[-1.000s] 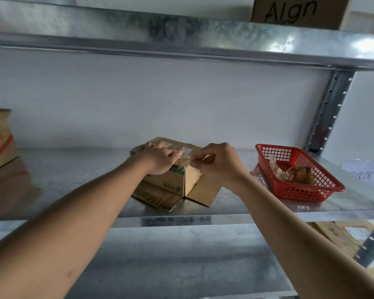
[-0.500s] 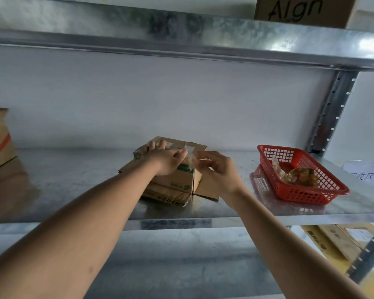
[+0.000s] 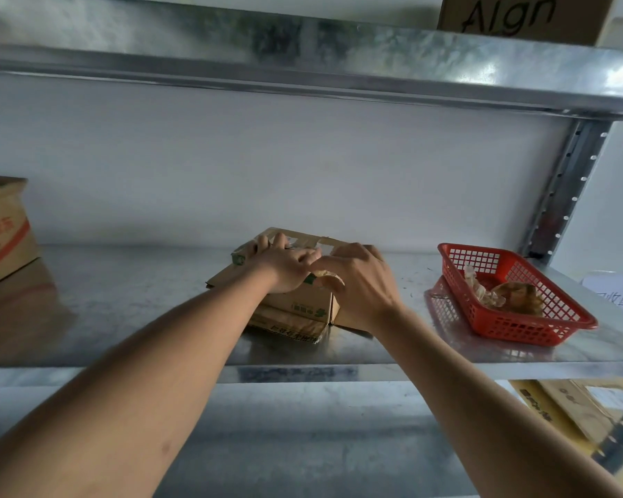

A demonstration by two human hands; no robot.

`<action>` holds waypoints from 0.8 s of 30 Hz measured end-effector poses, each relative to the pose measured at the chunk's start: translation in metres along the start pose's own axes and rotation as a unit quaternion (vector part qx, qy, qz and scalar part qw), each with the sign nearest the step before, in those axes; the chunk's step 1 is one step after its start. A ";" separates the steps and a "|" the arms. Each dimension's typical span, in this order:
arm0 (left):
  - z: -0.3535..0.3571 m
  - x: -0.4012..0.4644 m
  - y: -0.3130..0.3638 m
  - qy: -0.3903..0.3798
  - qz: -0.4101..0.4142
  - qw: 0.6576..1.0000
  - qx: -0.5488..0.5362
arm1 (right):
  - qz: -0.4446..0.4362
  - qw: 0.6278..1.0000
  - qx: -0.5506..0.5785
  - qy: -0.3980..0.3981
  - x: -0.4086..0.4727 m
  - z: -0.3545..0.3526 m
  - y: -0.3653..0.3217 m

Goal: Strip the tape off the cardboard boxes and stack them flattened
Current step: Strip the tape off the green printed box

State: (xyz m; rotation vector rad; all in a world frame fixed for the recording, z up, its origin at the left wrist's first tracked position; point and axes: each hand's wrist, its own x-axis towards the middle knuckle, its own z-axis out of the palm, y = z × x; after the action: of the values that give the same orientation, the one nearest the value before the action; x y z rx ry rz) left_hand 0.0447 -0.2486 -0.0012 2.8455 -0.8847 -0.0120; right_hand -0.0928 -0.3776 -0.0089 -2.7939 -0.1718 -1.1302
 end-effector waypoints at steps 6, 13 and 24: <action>-0.002 -0.003 0.001 -0.004 0.005 1.000 0.004 | -0.030 0.995 0.023 -0.088 -0.002 0.001 -0.001; -0.004 -0.002 0.002 -0.013 0.005 1.000 -0.001 | -0.074 0.994 -0.050 -0.060 -0.004 -0.002 -0.007; 0.008 0.008 -0.007 0.025 0.038 0.999 -0.014 | -0.008 0.994 -0.075 -0.081 -0.020 0.001 -0.016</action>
State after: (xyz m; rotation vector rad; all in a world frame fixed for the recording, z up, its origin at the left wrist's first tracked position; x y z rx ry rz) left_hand 0.0552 -0.2488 -0.0096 2.7716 -0.9746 0.0540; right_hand -0.1090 -0.3633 -0.0220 -3.0236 -0.1293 -0.9563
